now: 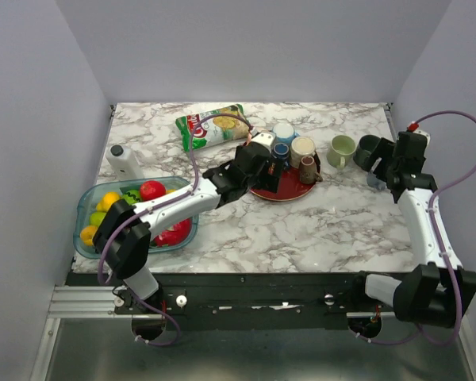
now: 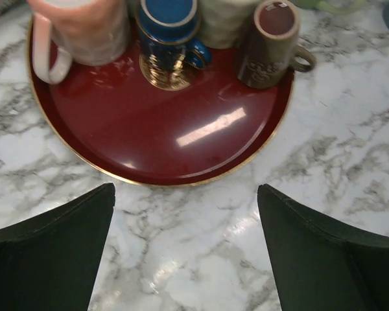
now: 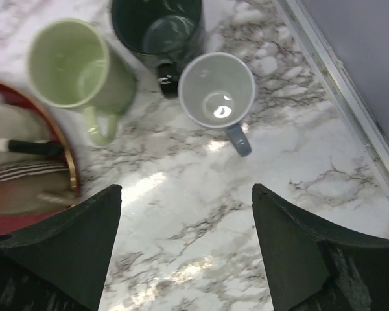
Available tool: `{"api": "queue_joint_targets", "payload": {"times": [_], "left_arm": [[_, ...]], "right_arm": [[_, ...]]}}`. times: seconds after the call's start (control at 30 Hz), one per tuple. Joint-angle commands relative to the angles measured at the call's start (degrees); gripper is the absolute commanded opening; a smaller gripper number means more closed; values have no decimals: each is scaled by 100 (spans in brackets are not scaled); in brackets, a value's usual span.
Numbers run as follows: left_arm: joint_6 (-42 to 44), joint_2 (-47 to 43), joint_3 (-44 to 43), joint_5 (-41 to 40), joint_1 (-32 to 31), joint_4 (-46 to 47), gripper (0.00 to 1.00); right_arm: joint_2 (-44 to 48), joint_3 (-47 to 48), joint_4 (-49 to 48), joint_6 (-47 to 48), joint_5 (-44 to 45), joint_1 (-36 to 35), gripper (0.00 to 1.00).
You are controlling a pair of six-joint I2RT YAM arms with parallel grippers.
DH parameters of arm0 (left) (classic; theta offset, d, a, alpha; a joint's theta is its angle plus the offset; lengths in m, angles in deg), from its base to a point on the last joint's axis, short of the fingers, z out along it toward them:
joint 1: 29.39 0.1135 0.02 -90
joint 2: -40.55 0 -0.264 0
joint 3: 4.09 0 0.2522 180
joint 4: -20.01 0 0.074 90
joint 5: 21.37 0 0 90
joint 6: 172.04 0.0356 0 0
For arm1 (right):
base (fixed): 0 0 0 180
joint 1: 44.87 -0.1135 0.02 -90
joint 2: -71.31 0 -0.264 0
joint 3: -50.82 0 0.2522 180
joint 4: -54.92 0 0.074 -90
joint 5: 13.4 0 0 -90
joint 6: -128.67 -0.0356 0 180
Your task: Turn the mug right side up
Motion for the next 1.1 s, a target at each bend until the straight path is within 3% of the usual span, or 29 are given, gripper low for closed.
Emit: {"api": "queue_joint_targets", "payload": {"times": [0.0, 0.17, 0.47, 0.93, 1.03, 1.07], "left_arm": [[776, 613, -500, 164, 545, -214, 99], [1471, 1299, -1087, 489, 1240, -258, 99], [2588, 2547, -2371, 1246, 1557, -416, 99], [2623, 3383, -3049, 1633, 1891, -390, 90], [2676, 3427, -3058, 1720, 1891, -355, 82], [2667, 3419, -3058, 1747, 1917, -364, 73]], "right_arm": [[648, -72, 299, -82, -1130, 28, 88], [1177, -388, 317, -100, -1923, 28, 88], [2221, -818, 369, -670, -3734, 11, 79], [2812, -669, 914, -680, -3717, 11, 79], [2812, -678, 976, -680, -3682, 19, 79], [2830, -678, 993, -680, -3682, 11, 79]]}}
